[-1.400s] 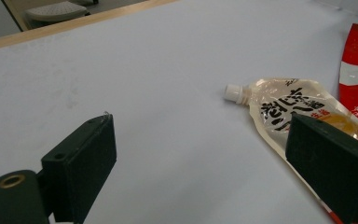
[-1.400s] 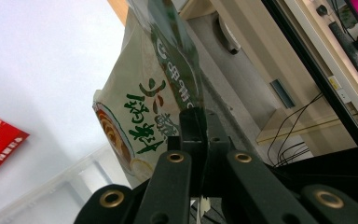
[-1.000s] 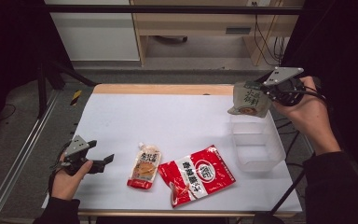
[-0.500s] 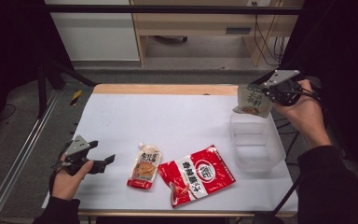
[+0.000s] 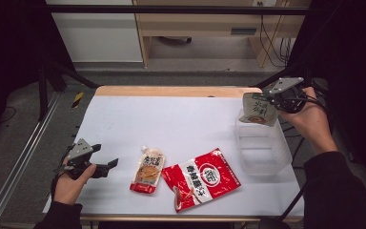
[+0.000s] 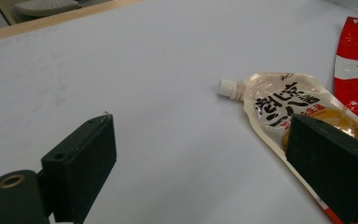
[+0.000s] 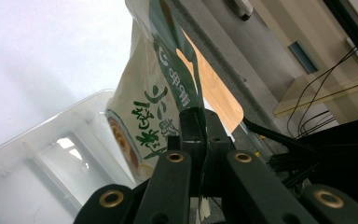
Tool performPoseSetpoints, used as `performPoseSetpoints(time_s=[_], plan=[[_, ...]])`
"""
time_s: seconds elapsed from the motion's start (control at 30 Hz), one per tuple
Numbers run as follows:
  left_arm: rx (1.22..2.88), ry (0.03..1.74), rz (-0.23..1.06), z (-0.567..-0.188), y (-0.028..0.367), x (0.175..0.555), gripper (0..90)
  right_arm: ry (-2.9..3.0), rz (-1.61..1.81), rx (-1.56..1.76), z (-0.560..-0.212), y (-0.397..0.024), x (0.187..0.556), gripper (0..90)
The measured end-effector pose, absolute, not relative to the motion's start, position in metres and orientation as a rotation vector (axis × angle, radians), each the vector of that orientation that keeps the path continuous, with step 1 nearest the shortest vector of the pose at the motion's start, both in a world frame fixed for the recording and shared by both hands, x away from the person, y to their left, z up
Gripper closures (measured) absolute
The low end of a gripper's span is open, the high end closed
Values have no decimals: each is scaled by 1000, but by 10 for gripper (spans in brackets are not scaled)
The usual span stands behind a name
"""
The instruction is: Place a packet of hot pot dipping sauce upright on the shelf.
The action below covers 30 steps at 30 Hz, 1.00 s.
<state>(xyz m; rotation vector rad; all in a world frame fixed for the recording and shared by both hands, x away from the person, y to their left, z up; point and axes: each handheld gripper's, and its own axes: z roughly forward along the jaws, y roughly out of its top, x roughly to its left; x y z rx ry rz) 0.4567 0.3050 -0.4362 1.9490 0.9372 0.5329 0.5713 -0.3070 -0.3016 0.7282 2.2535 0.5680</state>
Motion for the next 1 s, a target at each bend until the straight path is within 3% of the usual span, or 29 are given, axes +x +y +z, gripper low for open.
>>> performPoseSetpoints(time_s=[0.67,1.0], plan=[[1959,921,488,-439,300,458,87,2334,531,818,-331,-296,600,897],[1954,921,448,-445,300,467,90,2257,512,984,-344,-310,612,879]])
